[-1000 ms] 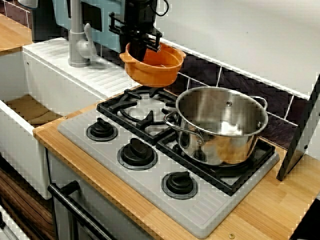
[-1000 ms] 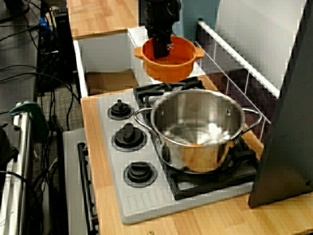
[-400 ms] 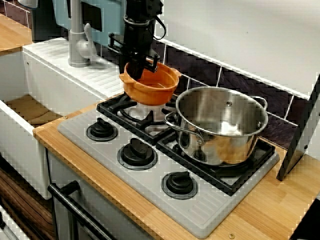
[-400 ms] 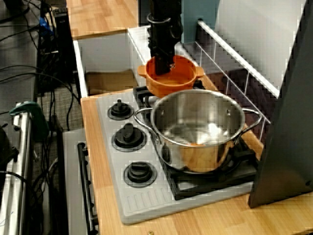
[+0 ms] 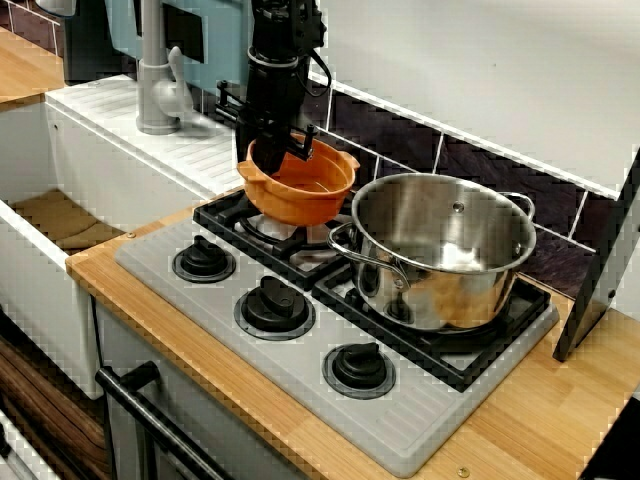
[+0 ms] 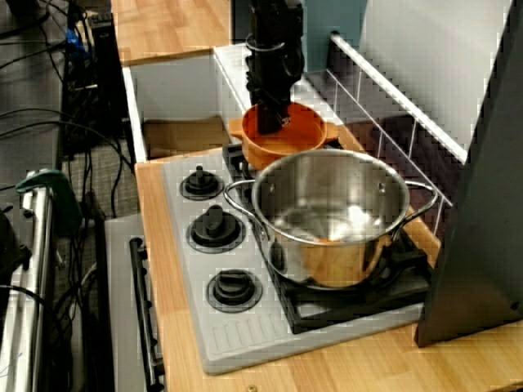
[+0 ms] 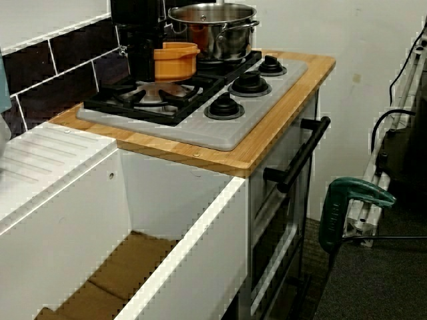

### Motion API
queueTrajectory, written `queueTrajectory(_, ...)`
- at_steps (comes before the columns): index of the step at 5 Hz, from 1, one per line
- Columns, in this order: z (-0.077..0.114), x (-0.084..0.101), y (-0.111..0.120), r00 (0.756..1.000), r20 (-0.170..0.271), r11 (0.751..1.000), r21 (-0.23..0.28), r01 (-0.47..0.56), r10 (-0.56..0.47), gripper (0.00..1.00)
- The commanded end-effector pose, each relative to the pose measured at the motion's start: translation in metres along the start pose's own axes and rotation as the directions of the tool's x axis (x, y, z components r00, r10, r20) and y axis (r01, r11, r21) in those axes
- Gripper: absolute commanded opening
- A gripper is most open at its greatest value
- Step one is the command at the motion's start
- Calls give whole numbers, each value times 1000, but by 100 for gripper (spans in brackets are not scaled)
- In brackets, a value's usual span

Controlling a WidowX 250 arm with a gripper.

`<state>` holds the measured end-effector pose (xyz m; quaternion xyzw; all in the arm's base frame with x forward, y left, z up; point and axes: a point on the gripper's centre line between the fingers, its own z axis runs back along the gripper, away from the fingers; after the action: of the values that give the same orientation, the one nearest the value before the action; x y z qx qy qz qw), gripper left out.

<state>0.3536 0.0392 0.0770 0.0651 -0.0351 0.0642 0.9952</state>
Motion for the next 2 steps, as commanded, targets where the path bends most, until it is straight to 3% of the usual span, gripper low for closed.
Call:
queueTrajectory(1,6,2,6,1000,8,999,42,-11,11,100)
queueTrajectory(2,9,1,7,1000,11,1000,18,-20,20,100)
